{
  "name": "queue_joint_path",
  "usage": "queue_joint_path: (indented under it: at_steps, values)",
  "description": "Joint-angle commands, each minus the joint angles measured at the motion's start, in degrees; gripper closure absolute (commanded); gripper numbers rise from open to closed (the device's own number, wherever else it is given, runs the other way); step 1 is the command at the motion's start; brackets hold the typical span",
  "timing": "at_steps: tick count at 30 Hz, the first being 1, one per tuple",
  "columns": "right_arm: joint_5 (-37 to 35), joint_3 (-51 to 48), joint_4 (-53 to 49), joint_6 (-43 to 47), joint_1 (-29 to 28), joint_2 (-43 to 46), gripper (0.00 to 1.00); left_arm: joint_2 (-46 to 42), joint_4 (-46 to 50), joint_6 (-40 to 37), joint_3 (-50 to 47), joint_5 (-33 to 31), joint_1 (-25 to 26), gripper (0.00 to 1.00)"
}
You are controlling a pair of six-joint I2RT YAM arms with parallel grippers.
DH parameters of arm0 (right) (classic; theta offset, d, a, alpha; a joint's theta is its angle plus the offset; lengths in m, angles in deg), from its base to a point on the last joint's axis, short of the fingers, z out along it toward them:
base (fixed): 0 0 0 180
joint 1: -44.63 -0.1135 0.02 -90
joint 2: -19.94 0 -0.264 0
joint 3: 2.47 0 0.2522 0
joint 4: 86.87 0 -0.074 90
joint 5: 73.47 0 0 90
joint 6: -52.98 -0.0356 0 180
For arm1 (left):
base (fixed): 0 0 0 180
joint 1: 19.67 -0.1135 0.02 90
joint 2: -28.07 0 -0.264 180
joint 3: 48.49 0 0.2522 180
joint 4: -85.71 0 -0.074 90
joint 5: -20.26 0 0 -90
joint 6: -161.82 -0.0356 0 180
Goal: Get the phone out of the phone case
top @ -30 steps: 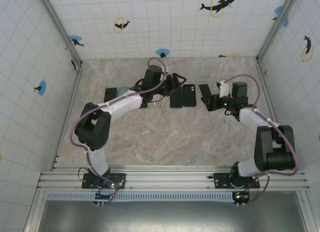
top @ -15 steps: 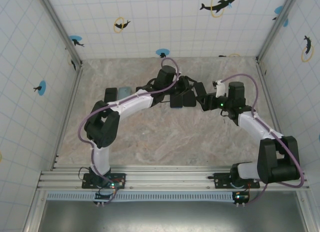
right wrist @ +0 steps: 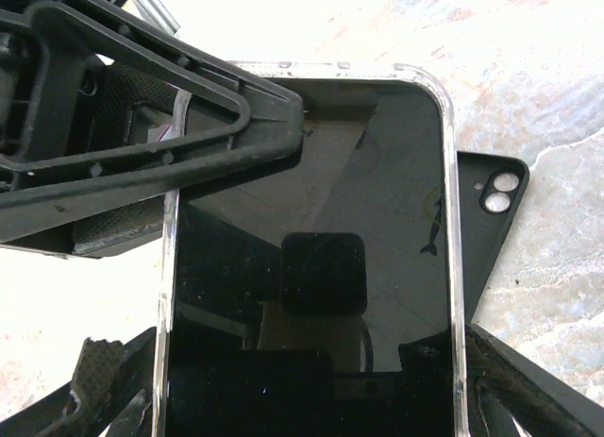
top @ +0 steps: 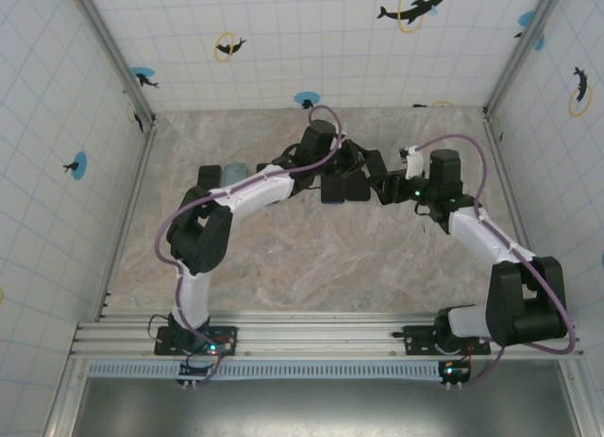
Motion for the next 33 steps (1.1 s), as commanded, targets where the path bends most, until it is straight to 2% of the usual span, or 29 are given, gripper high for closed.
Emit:
queue_joint_path:
  at_steps: [1,5,11,16,18,23,26,33]
  values:
    - [1.5,4.0,1.9,-0.3,-0.6,1.6,0.55,1.2,1.2,-0.2,2.2,1.0,0.5,0.77]
    - [1.8,5.5,0.9,0.7,-0.9,0.9,0.55,1.4,1.0,0.1,2.4,1.4,0.5,0.83]
    - [2.3,6.4,0.4,1.0,-1.0,0.7,0.55,2.0,1.1,0.4,3.6,2.2,0.5,0.85]
    - [2.2,7.0,-0.5,1.7,-1.1,0.9,0.54,1.9,0.9,0.6,4.1,2.6,0.5,0.95]
    - [2.1,6.6,-0.4,1.9,-1.1,1.0,0.48,1.6,0.7,0.8,4.1,2.6,0.4,0.96]
    - [3.8,3.5,3.1,-0.5,-1.0,2.2,0.19,0.0,-1.1,1.5,3.3,2.1,-0.4,1.0]
    - [4.7,2.1,4.0,-1.8,-1.0,3.2,0.14,-1.1,-2.7,1.9,2.4,2.0,-1.2,1.0]
    - [4.1,-3.0,5.9,-6.6,1.6,9.1,0.11,-4.1,-3.7,1.6,1.3,2.6,-3.9,1.0]
